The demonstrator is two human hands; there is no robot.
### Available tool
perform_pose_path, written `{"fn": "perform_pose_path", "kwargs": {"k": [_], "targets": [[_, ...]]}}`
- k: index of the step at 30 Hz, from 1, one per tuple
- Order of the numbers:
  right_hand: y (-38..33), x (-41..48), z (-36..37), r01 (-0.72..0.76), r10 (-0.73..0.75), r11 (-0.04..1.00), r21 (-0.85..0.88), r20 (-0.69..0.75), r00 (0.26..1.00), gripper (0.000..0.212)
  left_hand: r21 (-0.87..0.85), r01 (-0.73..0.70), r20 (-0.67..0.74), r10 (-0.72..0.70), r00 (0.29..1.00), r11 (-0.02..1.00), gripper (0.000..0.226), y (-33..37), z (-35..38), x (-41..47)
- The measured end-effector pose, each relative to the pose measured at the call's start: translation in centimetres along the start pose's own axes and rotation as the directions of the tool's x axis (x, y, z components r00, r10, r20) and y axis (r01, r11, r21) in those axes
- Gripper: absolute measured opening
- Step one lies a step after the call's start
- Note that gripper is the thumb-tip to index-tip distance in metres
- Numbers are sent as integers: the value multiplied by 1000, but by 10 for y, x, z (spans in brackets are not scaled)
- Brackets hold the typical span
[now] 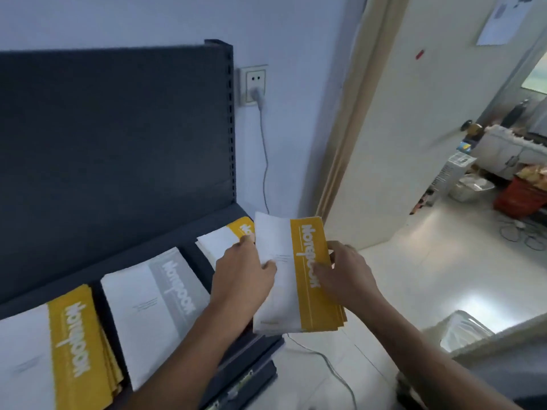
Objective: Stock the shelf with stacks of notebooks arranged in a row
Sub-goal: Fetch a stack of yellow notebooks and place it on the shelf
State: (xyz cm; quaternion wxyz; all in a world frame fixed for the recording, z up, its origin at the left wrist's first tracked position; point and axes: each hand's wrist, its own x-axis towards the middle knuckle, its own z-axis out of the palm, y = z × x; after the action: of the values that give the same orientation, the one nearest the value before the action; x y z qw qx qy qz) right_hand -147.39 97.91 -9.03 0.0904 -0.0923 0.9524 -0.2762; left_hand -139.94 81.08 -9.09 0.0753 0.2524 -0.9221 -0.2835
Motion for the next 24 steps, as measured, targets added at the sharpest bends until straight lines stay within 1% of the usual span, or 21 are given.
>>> {"fn": "perform_pose_path", "kwargs": {"k": [3,5,9,13,16,19,21,24], "targets": [[-19,40,13,101,-95,994,-43,113,989,36,-9,137,-72,-137,988,991,27,-9,-1,12],[-30,62,21,182,-172,982,-44,179,969,32,-10,214,-129,-213,969,977,23,-13,-1,22],[-38,96,32,337,-309,940,-54,279,909,24,-32,348,-206,-347,915,937,22,-17,8,31],[-41,122,44,438,-396,898,-36,368,841,28,-45,457,-273,-451,850,888,23,-17,20,34],[-41,129,56,487,-434,873,-31,405,805,32,-22,514,-299,-496,815,858,22,-18,28,33],[-40,134,66,519,-460,854,-31,422,782,27,5,555,-313,-526,791,832,22,-20,33,34],[-39,137,72,532,-464,845,-47,431,774,25,44,571,-318,-530,786,820,23,-22,37,37],[-35,141,77,545,-468,836,-62,437,768,29,91,581,-311,-531,788,809,29,-22,43,38]]}}
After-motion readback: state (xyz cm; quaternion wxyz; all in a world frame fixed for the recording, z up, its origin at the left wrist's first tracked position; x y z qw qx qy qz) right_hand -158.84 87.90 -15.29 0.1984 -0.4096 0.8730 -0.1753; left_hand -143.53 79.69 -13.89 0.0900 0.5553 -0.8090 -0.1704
